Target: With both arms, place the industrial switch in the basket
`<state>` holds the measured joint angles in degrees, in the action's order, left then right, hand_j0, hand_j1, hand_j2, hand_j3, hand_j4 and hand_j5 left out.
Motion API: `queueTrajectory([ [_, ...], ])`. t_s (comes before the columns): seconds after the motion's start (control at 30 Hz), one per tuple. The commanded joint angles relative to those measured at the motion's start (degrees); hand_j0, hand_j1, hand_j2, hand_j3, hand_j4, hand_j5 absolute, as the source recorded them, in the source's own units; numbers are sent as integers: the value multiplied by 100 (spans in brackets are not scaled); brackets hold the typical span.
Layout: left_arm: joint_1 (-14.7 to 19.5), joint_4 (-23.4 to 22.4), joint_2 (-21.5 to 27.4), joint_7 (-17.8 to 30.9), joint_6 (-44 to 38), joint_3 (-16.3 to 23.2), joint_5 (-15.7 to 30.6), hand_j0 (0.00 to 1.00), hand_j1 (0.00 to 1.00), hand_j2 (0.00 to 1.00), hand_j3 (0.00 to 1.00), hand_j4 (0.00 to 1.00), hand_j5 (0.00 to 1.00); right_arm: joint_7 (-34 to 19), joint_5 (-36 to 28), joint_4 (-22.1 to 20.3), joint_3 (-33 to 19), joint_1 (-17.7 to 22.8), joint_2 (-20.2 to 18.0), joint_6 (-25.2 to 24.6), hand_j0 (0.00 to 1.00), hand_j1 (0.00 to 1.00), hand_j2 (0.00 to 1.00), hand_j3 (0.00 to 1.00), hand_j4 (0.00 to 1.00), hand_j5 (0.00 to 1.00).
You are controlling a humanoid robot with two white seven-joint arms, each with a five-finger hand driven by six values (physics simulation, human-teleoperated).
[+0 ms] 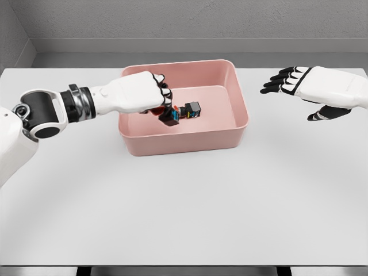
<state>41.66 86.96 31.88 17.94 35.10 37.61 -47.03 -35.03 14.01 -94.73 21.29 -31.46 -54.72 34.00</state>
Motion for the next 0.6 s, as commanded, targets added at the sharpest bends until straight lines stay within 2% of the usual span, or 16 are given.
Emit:
queueTrajectory([
  [0.0, 0, -38, 2, 34, -10, -8, 27, 96, 96, 96, 96, 96, 96, 3, -30, -1, -2, 0, -12, -16, 100, 100, 100, 100, 100, 100],
  [0.07, 0, -47, 2, 34, -10, -17, 36, 100, 100, 100, 100, 100, 100, 3, -30, -10, -2, 0, -3, -16, 100, 100, 100, 100, 100, 100],
  [0.27, 17, -38, 2, 34, -10, -78, 54, 100, 100, 100, 100, 100, 100, 3, -39, -28, -2, 0, -3, -16, 100, 100, 100, 100, 100, 100],
  [0.33, 53, -21, 46, 16, -10, -456, 142, 100, 100, 100, 100, 100, 100, 3, -39, -28, -2, 0, -3, -16, 100, 100, 100, 100, 100, 100],
  [0.37, 62, -3, 108, 16, -10, -465, 247, 100, 100, 100, 100, 100, 100, 3, -39, -28, 7, 0, -3, -16, 100, 100, 100, 100, 100, 100],
  [0.43, 9, 32, 520, 16, -10, -500, 695, 100, 100, 100, 100, 100, 100, 3, -39, -28, 7, 0, -3, -16, 100, 100, 100, 100, 100, 100],
  [0.57, -88, 6, 1277, 16, -10, -623, 1266, 100, 100, 100, 100, 100, 100, 3, -39, -36, 25, 0, -3, -8, 100, 100, 100, 100, 100, 100],
])
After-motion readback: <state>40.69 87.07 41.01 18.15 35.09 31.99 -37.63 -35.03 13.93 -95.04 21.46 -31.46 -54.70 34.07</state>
